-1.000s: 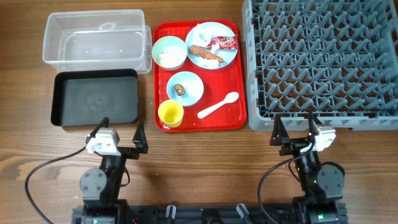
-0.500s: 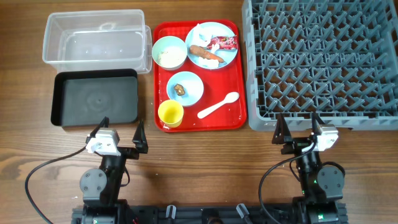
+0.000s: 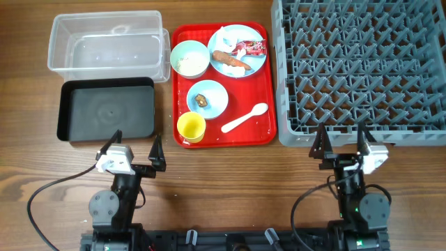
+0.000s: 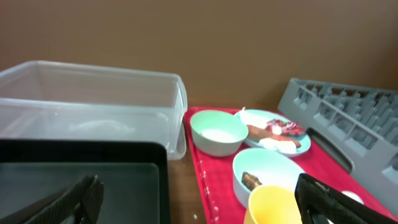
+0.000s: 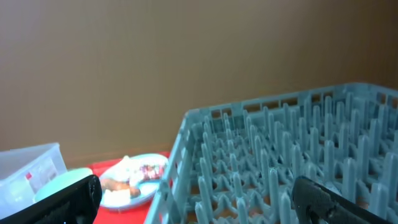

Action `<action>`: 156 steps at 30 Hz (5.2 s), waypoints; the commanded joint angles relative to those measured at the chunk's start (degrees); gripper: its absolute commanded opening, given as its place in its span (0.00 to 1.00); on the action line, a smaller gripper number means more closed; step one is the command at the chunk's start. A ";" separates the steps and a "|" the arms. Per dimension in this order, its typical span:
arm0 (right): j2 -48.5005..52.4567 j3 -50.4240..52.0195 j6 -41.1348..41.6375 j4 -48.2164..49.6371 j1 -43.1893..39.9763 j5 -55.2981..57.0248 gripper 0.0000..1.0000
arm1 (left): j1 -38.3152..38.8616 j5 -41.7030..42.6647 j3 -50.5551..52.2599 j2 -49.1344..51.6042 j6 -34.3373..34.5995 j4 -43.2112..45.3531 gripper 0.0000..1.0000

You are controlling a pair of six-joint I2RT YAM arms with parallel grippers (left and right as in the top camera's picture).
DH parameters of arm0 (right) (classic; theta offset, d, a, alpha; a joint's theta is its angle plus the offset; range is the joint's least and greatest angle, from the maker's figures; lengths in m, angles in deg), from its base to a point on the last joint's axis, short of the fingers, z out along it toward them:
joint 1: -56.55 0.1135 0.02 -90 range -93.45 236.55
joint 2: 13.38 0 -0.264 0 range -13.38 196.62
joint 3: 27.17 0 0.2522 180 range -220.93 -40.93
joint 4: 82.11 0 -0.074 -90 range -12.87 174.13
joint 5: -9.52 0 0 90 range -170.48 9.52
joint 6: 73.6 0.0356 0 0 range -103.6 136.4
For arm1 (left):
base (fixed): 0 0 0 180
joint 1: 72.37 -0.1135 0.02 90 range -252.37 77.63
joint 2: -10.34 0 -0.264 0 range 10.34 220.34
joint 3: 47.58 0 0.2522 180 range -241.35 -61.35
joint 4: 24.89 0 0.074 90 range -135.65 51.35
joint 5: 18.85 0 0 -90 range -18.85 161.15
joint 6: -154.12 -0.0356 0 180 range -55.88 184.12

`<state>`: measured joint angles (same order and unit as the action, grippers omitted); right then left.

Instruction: Sort waste into correct bins and load items into the dishwasher rack

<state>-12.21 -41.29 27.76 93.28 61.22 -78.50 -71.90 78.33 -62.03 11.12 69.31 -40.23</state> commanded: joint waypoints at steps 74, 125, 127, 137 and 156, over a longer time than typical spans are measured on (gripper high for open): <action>76.48 -67.41 -14.43 -37.53 -0.02 -61.29 1.00 | 4.39 62.45 -73.57 92.24 12.11 -38.86 0.04; 84.89 -87.03 3.43 -75.95 -1.66 -8.50 0.57 | 7.15 14.95 -73.57 92.26 14.51 -40.85 0.65; 89.44 -87.01 5.51 -82.20 1.68 -3.89 0.57 | 7.15 7.34 -73.57 92.26 14.56 -42.93 0.67; 106.22 -86.95 5.27 -86.16 3.63 -2.40 0.58 | 7.15 6.21 -73.57 92.26 14.53 -43.06 0.70; 105.96 -111.25 0.74 -79.41 7.74 -18.95 0.84 | 7.15 6.19 -73.57 92.26 14.53 -43.04 0.81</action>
<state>93.18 -150.90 30.20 10.40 65.67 -87.52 -64.86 85.30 -135.19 104.29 84.55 -83.27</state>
